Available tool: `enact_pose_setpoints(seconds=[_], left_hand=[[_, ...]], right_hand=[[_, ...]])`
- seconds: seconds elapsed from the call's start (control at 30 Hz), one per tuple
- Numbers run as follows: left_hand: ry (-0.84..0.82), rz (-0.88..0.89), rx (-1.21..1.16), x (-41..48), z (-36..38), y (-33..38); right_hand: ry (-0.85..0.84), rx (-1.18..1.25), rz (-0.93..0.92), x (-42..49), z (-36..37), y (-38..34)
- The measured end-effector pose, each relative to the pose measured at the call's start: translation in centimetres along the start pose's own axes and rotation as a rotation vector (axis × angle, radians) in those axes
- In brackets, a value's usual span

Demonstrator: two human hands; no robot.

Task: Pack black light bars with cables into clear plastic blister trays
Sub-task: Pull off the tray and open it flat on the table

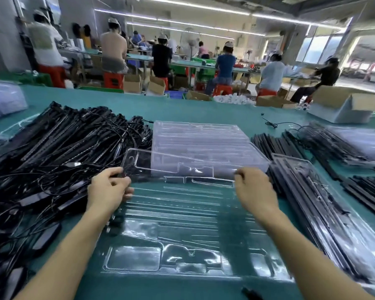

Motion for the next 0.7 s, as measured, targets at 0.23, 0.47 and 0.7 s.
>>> enact_pose_setpoints(seconds=[0.23,0.47,0.7], left_hand=[[0.043,-0.019,-0.065,-0.5,-0.1,-1.0],[-0.024,-0.040,-0.138,-0.6,-0.6,-1.2],[0.046,0.045,-0.081,-1.2,-0.7,-0.4]], right_hand=[[-0.166,-0.359,0.303,4.0,1.1,8.6],[-0.167,-0.738,0.165,4.8,2.7,8.9],[-0.092,-0.799,0.105,5.6,2.4,9.1]])
Point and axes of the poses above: each hand's wrist, its own x-axis towards the middle knuckle, its own z-axis out of the palm, y = z × x, the point moved 10 cm from there along x, towards the middle knuckle, and after that the axes turned 5 degrees about -y, right-handed, at the moved point
